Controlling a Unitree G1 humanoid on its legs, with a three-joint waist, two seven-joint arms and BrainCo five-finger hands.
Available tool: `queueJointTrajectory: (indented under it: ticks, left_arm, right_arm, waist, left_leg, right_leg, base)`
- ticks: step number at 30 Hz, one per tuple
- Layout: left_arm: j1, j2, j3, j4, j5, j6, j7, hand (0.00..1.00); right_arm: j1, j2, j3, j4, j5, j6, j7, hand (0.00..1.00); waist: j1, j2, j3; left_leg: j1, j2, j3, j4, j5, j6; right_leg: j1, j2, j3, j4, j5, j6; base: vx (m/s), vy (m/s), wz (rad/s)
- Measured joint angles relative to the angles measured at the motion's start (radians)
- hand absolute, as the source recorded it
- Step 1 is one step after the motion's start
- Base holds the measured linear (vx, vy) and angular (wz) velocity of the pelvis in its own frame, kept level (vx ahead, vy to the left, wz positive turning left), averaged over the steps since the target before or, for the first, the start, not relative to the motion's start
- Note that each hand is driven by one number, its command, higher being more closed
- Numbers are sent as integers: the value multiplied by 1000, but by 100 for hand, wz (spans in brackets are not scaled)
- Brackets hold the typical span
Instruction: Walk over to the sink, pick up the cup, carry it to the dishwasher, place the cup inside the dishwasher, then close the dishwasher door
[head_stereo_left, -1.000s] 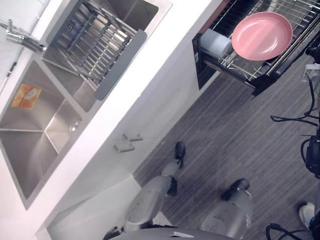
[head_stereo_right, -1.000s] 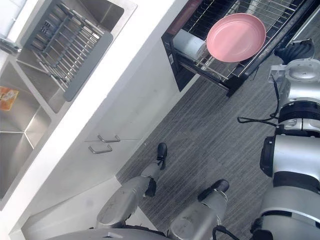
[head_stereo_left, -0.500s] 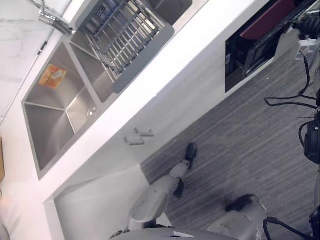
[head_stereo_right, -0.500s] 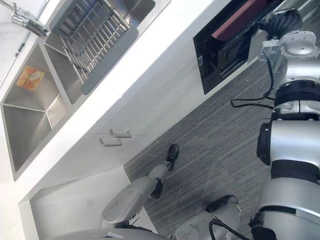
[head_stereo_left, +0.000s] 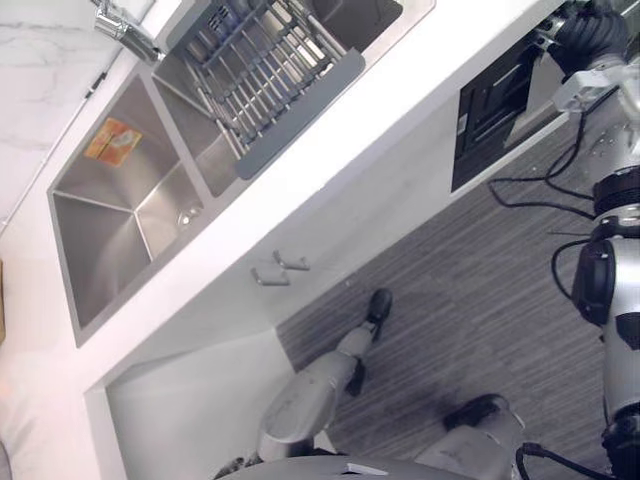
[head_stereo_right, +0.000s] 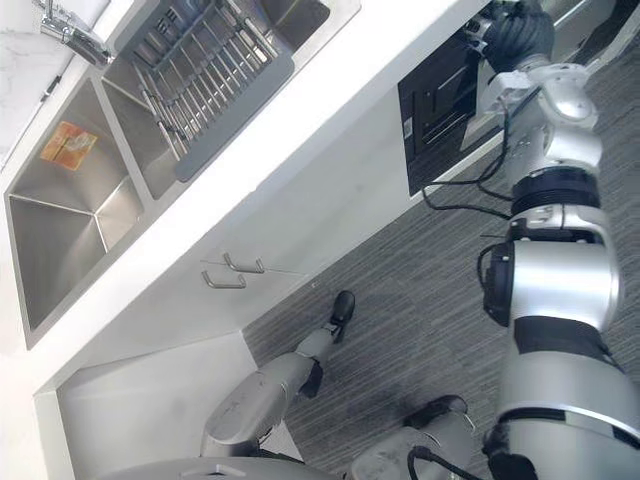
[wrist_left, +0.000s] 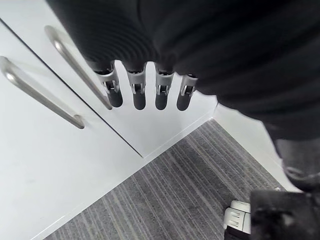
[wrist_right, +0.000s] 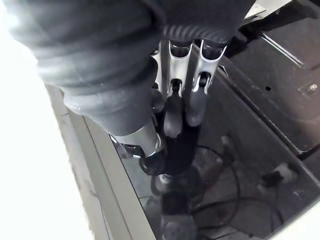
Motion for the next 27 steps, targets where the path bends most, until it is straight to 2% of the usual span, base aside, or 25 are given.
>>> queueJointTrajectory:
  ticks: [2, 4, 5, 7, 9, 11, 12, 14, 16, 17, 18, 19, 20, 21, 22, 23, 24, 25, 26, 27]
  left_arm:
    - [-4, 0, 45, -3, -35, -16, -9, 0]
    - [-6, 1, 89, -3, -51, -16, -11, 0]
    - [-7, 1, 116, -3, -73, -14, -16, 0]
    - [-7, 2, 144, -3, -93, -15, -31, 0]
    - [-14, 1, 170, 2, -122, -21, -59, 0]
    - [-30, 0, 176, 8, -150, -31, -79, 0]
    - [-48, -5, 206, 13, -158, -41, -81, 0]
    - [-64, -5, 242, 25, -168, -57, -81, 0]
    - [-83, -4, 281, 56, -170, -62, -79, 0]
    - [-87, -1, 306, 76, -170, -64, -77, 0]
    - [-87, 0, 322, 85, -170, -64, -76, 0]
    - [-89, 9, 339, 96, -170, -57, -70, 0]
    - [-97, 14, 360, 103, -170, -43, -64, 0]
    - [-100, 19, 366, 110, -171, -35, -58, 0]
    - [-107, 23, 365, 117, -171, -23, -49, 0]
    - [-112, 25, 359, 115, -171, -11, -38, 0]
    - [-117, 26, 357, 114, -171, -10, -34, 0]
    - [-133, 26, 354, 113, -170, 3, -27, 0]
    - [-150, 31, 356, 109, -171, 17, -16, 0]
    - [-161, 32, 356, 106, -173, 23, -9, 0]
  right_arm:
    - [126, 1, -75, -93, 1, -23, 5, 0]
    - [259, 25, -148, -168, 12, -40, 23, 0]
    - [354, 56, -196, -213, 33, -42, 47, 0]
    - [486, 113, -250, -263, 54, -46, 71, 0]
    - [677, 216, -297, -293, 59, -45, 101, 0]
    - [844, 307, -320, -278, 57, -42, 128, 0]
    - [953, 380, -323, -222, 39, -45, 146, 0]
    - [1055, 460, -330, -142, 18, -47, 166, 0]
    - [1150, 535, -369, -66, 14, -49, 169, 0]
    - [1207, 585, -398, -26, -2, -72, 168, 0]
    - [1234, 608, -405, -11, -6, -83, 164, 0]
    - [1286, 652, -430, 1, -44, -92, 152, 0]
    - [1327, 681, -440, 17, -81, -98, 139, 0]
    - [1346, 687, -442, 26, -102, -98, 126, 0]
    - [1361, 691, -458, 29, -145, -99, 103, 0]
    - [1361, 691, -464, 26, -165, -100, 75, 0]
    - [1360, 692, -466, 26, -172, -100, 69, 0]
    - [1359, 701, -468, 21, -181, -103, 64, 0]
    - [1358, 718, -465, 16, -195, -102, 61, 0]
    - [1359, 729, -458, 16, -196, -104, 50, 0]
  waist:
    - [-7, -14, 11]
    - [-31, -40, 31]
    - [-51, -63, 48]
    - [-72, -91, 68]
    - [-103, -138, 91]
    - [-123, -165, 91]
    - [-134, -185, 85]
    - [-147, -214, 71]
    - [-147, -250, 40]
    - [-148, -284, 15]
    - [-150, -304, 1]
    - [-154, -344, -20]
    - [-157, -388, -40]
    - [-159, -400, -50]
    - [-170, -396, -56]
    - [-183, -389, -62]
    - [-185, -388, -64]
    - [-192, -376, -67]
    - [-199, -381, -79]
    - [-204, -383, -80]
  left_leg:
    - [19, 17, 17, 0, 0, 0]
    - [42, 31, 28, 0, -5, -7]
    - [57, 43, 45, 0, -7, -9]
    - [74, 65, 66, -1, -23, -14]
    - [88, 89, 79, -5, -32, -18]
    - [98, 106, 94, -5, -39, -26]
    - [113, 114, 102, -6, -49, -22]
    - [129, 118, 108, -6, -58, -19]
    - [145, 121, 121, -6, -78, -19]
    - [160, 117, 129, -7, -92, -16]
    - [168, 113, 133, -7, -105, -7]
    - [193, 107, 161, -7, -127, 1]
    - [222, 95, 193, -6, -159, 11]
    - [236, 94, 208, -6, -171, 14]
    - [260, 105, 203, -6, -170, 17]
    - [295, 122, 199, -5, -175, 24]
    - [316, 128, 192, -4, -178, 29]
    - [342, 152, 164, 0, -186, 40]
    - [354, 164, 124, 0, -193, 43]
    - [362, 167, 105, 0, -195, 44]
  right_leg:
    - [30, 32, 0, -45, 20, -2]
    - [61, 57, 1, -80, 33, -5]
    - [76, 76, 11, -106, 44, -10]
    - [87, 107, 31, -138, 58, -13]
    - [108, 144, 39, -189, 81, -10]
    - [126, 174, 46, -238, 105, -9]
    - [147, 191, 51, -270, 118, -3]
    - [173, 209, 51, -308, 132, -2]
    - [197, 221, 53, -343, 141, -4]
    - [215, 222, 52, -362, 142, -7]
    - [225, 221, 51, -368, 142, -7]
    - [251, 212, 49, -378, 138, -15]
    - [279, 195, 47, -376, 137, -46]
    - [291, 191, 49, -362, 138, -82]
    - [289, 186, 73, -288, 165, -163]
    - [259, 185, 149, -182, 226, -239]
    - [239, 186, 197, -127, 263, -262]
    - [184, 211, 313, -47, 241, -202]
    - [163, 270, 371, -63, 138, -149]
    - [157, 298, 391, -85, 107, -140]
  base:
    - [4, -94, -18]
    - [10, -89, -21]
    - [5, -97, -34]
    - [-6, -68, -38]
    - [-21, -74, -33]
    - [-15, -86, -29]
    - [-11, -67, -22]
    - [-13, -68, -17]
    - [-2, -58, -15]
    - [17, -45, -11]
    - [48, -50, -8]
    - [109, -41, 1]
    - [101, -30, 2]
    - [152, -15, 6]
    - [138, 38, 14]
    - [195, 60, 19]
    - [196, 96, 30]
    - [199, 15, 46]
    - [165, -15, 60]
    - [106, -56, 69]
